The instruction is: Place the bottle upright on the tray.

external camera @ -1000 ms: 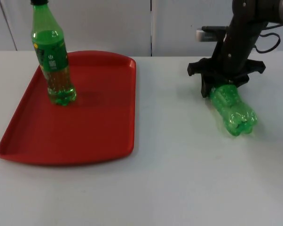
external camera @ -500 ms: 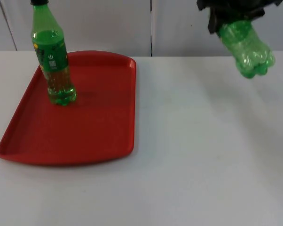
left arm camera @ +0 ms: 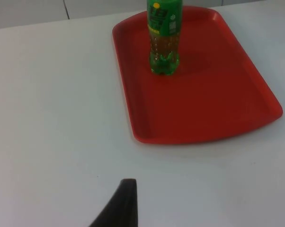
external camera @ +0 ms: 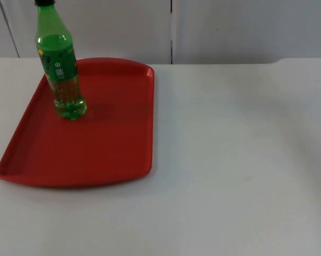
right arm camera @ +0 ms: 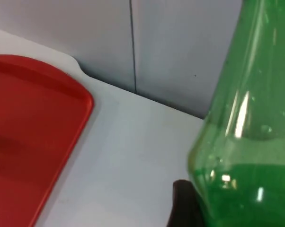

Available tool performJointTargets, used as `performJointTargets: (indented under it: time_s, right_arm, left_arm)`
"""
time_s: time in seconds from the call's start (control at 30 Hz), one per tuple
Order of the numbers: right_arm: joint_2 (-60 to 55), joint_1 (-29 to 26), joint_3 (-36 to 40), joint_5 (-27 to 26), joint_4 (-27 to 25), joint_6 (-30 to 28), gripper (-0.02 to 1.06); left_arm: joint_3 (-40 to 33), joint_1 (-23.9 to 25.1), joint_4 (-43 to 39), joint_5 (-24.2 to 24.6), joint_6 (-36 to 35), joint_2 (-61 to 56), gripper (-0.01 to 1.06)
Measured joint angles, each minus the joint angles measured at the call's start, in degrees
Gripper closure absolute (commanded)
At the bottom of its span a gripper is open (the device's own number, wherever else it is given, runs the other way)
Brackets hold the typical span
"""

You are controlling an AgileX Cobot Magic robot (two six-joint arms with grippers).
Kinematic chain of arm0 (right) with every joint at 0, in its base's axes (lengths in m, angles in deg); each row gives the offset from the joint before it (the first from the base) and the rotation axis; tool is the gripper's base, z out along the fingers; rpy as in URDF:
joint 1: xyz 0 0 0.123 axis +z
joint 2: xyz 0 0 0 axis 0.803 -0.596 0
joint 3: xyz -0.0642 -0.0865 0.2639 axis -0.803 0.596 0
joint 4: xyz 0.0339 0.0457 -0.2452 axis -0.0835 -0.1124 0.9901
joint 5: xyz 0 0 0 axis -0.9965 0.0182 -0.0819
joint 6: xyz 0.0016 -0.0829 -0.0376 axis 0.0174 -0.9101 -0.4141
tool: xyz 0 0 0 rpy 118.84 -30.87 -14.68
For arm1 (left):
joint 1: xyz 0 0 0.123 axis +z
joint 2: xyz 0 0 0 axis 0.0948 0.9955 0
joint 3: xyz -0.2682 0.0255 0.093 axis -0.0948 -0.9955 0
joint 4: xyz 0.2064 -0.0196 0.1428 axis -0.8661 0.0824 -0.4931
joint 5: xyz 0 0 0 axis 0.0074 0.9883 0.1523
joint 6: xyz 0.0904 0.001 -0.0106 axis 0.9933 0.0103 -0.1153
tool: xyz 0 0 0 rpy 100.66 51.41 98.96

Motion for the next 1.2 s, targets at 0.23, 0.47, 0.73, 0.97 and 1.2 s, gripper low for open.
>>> performJointTargets:
  time_s: [0.23, 0.47, 0.73, 0.97, 1.2]
  right_arm:
    - [13.94, 0.15, 17.65, -9.82, -3.74, -2.71, 1.05]
    - [27.98, 0.15, 43.32, -32.62, -10.65, -5.79, 1.05]
    - [35.27, 2.49, 63.18, -54.17, -17.25, -12.46, 1.05]
    - [33.98, 12.23, 71.94, -71.11, -14.44, -16.35, 1.05]
    - [25.84, 18.14, 72.18, -83.84, -1.58, -5.63, 1.05]
  left_arm:
    - [0.0, 0.0, 0.0, 0.0, 0.0, 0.0, 0.0]
    - [0.0, 0.0, 0.0, 0.0, 0.0, 0.0, 0.0]
    - [0.0, 0.0, 0.0, 0.0, 0.0, 0.0, 0.0]
    - [0.0, 0.0, 0.0, 0.0, 0.0, 0.0, 0.0]
    - [0.0, 0.0, 0.0, 0.0, 0.0, 0.0, 0.0]
